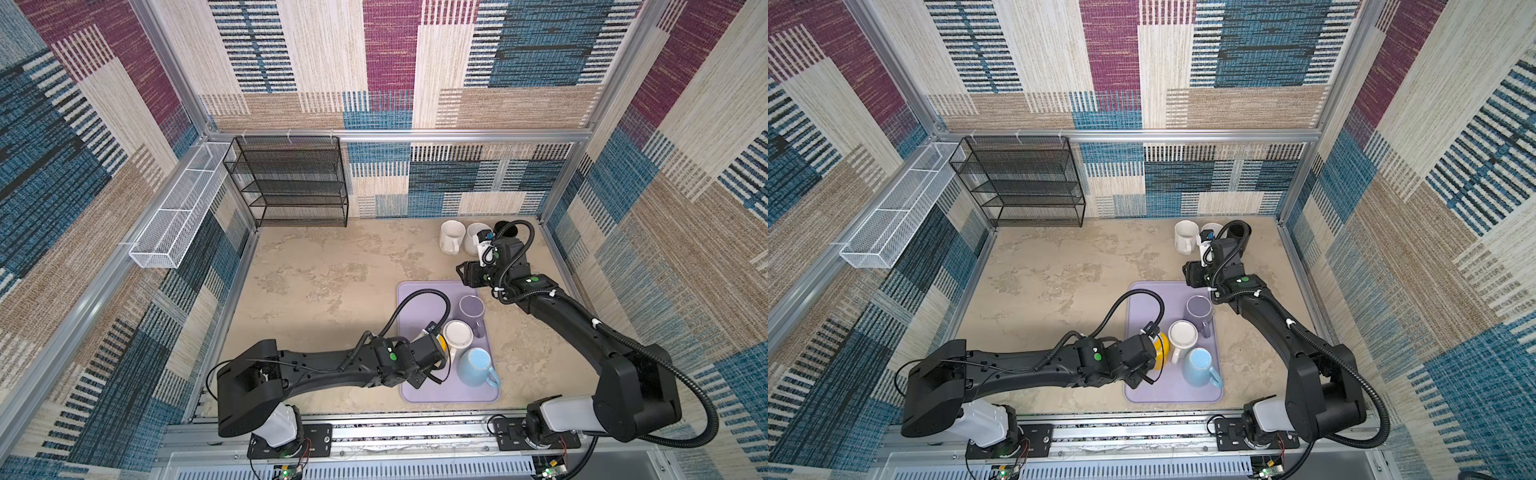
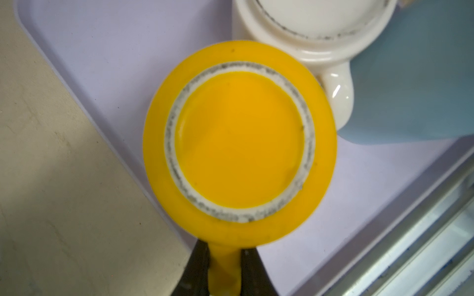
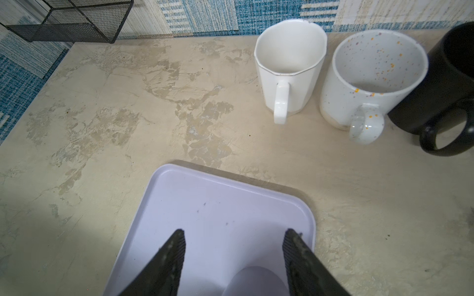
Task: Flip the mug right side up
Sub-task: 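Reach the left gripper down to the upside-down yellow mug's handle, then close the left gripper on the yellow mug handle and lift it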
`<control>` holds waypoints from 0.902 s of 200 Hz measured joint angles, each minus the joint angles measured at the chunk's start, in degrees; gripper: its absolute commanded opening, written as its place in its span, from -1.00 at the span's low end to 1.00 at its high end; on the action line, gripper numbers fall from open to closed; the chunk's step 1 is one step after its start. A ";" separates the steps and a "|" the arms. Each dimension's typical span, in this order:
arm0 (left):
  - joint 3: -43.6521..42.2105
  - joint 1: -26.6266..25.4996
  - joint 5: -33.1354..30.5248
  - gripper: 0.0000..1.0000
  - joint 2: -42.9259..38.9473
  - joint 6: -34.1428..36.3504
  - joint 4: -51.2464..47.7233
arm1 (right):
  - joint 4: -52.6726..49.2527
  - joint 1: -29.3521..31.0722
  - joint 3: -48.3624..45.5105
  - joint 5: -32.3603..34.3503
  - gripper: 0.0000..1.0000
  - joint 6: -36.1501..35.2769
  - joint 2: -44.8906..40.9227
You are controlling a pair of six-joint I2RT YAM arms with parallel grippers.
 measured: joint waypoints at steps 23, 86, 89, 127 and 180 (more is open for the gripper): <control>1.29 2.71 0.22 -0.63 1.60 1.51 1.01 | 0.00 0.00 -0.15 0.00 0.26 0.00 -0.13; 5.77 8.57 2.82 -0.59 6.21 5.33 2.91 | -0.13 0.00 -0.28 0.00 0.27 0.00 -0.61; 5.97 8.74 2.93 -0.59 6.40 5.49 2.91 | -0.13 0.00 -0.28 0.00 0.27 0.00 -0.61; 8.66 10.84 4.02 -0.58 9.60 6.95 1.31 | -0.20 0.00 -0.44 0.00 0.27 0.00 -0.68; 10.80 12.35 4.44 -0.57 12.13 7.08 -0.92 | -0.35 0.00 -0.44 0.00 0.27 0.00 -0.98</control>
